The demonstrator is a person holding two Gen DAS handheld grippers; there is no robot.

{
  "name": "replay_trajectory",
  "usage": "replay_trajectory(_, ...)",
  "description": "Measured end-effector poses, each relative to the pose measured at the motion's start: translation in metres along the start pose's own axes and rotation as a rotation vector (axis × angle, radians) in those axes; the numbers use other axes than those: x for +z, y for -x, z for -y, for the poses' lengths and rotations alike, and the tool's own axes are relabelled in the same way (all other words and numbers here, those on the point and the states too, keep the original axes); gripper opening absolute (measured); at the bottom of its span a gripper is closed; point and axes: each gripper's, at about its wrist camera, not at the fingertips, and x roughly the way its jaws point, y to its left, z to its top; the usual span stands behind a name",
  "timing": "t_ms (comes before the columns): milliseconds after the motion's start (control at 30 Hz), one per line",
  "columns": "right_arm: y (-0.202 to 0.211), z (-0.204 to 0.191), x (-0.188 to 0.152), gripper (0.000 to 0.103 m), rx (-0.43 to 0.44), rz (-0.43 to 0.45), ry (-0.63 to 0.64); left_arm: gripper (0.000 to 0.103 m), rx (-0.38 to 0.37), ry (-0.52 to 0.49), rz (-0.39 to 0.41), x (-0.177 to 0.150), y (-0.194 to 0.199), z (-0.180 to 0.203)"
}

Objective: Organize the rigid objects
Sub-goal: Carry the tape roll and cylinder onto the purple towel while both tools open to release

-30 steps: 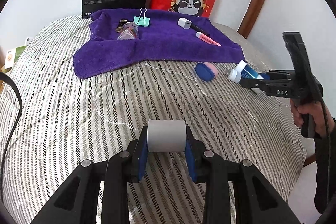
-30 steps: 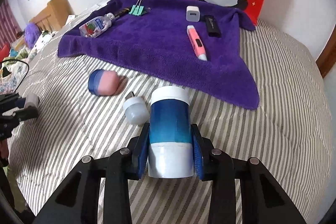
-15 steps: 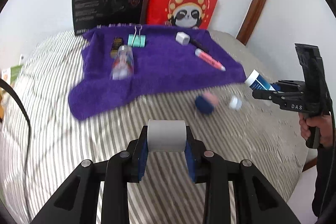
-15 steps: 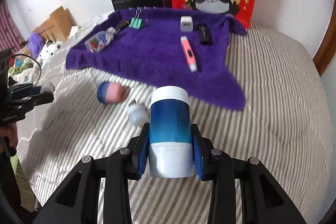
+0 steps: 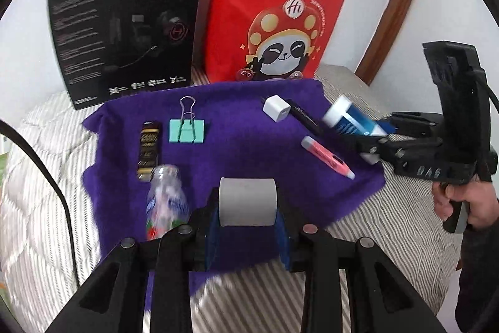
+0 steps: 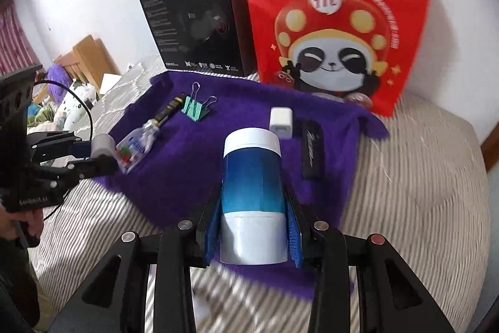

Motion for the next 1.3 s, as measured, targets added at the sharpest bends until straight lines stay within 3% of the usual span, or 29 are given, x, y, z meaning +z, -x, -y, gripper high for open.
replay_trajectory(233, -0.051, -0.015, 0.007, 0.036, 0.027, -0.074, 0.059, 0.03, 0.014, -0.003, -0.057, 0.014, -0.04, -0.003)
replay_trajectory(400, -0.067, -0.027, -0.001, 0.036, -0.005, -0.112, 0.127, 0.03, 0.031, -0.029, -0.106, 0.017, -0.061, -0.004)
replay_trajectory(633, -0.071, -0.018, -0.006, 0.036, -0.056, -0.12, 0.152, 0.03, 0.062, -0.083, -0.138, 0.018, -0.074, -0.007)
replay_trajectory(1200, -0.074, -0.016, -0.003, 0.037, -0.028, -0.15, 0.206, 0.031, 0.099, -0.244, -0.168, 0.018, -0.086, 0.004)
replay_trajectory(1300, -0.072, -0.018, -0.004, 0.037, -0.019, -0.17, 0.22, 0.037, 0.088, -0.253, -0.179, 0.018, -0.086, 0.004)
